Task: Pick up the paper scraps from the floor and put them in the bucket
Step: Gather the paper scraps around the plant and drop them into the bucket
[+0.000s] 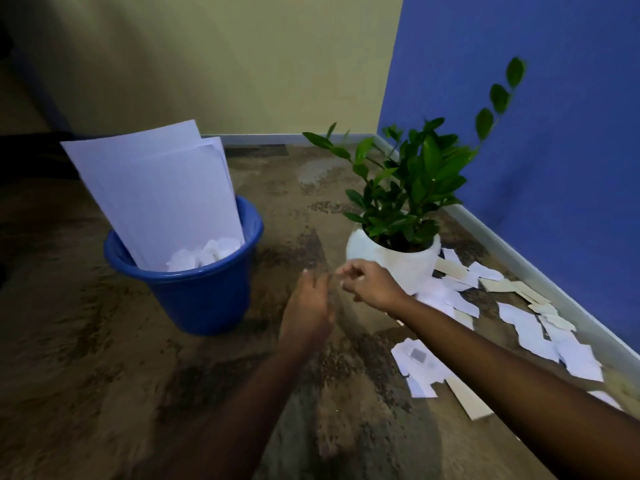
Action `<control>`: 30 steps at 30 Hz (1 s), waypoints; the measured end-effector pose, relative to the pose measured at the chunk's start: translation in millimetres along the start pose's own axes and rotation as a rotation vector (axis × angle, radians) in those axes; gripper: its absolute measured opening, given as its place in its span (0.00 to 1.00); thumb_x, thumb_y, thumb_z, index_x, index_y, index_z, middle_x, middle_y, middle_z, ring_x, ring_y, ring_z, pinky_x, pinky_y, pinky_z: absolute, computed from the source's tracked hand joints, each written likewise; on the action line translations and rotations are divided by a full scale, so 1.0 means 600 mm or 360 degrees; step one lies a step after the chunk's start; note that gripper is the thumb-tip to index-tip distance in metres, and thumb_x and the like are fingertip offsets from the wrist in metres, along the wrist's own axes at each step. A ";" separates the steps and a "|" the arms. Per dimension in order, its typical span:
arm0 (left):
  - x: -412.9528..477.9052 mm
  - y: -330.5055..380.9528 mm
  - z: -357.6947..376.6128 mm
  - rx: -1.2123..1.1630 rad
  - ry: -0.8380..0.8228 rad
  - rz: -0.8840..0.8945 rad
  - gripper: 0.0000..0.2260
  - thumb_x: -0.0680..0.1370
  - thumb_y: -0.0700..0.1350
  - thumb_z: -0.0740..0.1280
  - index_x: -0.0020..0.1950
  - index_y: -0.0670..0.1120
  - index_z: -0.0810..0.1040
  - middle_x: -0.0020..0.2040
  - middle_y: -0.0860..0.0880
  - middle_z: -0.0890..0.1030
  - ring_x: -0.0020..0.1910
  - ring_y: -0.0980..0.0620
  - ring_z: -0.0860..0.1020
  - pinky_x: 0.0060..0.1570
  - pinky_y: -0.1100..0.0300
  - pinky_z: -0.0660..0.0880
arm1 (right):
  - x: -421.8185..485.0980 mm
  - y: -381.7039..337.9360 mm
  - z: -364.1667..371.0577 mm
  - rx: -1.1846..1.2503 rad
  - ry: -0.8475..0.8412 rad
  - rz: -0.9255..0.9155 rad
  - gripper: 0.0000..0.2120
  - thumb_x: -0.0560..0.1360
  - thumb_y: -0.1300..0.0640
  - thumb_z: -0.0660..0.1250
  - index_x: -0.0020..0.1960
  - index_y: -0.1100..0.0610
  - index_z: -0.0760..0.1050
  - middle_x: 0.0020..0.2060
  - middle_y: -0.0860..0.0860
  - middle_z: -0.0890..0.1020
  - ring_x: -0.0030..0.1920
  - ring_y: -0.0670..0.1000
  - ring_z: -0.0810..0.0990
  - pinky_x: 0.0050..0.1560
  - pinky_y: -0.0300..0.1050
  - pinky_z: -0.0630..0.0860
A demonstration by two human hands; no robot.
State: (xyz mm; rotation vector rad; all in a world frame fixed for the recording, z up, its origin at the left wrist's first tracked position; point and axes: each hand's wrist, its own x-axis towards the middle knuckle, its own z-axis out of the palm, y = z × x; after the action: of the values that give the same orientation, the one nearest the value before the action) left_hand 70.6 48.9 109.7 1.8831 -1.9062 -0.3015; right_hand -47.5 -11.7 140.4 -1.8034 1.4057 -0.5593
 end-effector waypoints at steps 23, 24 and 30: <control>-0.035 0.175 0.228 0.0011 -0.0876 0.0231 0.25 0.79 0.47 0.61 0.76 0.55 0.59 0.79 0.45 0.48 0.78 0.47 0.53 0.75 0.55 0.60 | -0.240 0.398 -0.131 -0.0424 0.0255 0.1257 0.30 0.74 0.51 0.68 0.71 0.59 0.61 0.70 0.56 0.68 0.69 0.56 0.68 0.71 0.49 0.65; -0.032 0.176 0.231 0.0024 -0.0884 0.0226 0.25 0.79 0.47 0.61 0.76 0.55 0.59 0.79 0.45 0.48 0.78 0.47 0.53 0.75 0.54 0.60 | -0.241 0.399 -0.130 -0.0344 0.0335 0.1288 0.32 0.73 0.53 0.70 0.72 0.59 0.60 0.70 0.58 0.68 0.69 0.57 0.68 0.71 0.50 0.66; -0.020 0.178 0.243 0.0051 -0.0922 0.0050 0.31 0.78 0.48 0.65 0.77 0.50 0.54 0.78 0.41 0.49 0.77 0.44 0.55 0.74 0.51 0.62 | -0.224 0.396 -0.125 0.0085 0.0661 0.1189 0.35 0.69 0.66 0.71 0.71 0.61 0.59 0.67 0.63 0.69 0.65 0.62 0.71 0.66 0.52 0.70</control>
State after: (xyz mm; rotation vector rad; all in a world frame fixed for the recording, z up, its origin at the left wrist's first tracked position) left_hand -90.8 44.2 27.5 1.9229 -2.3041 -0.8917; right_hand -287.6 70.1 14.6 -1.0163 2.1636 -0.5670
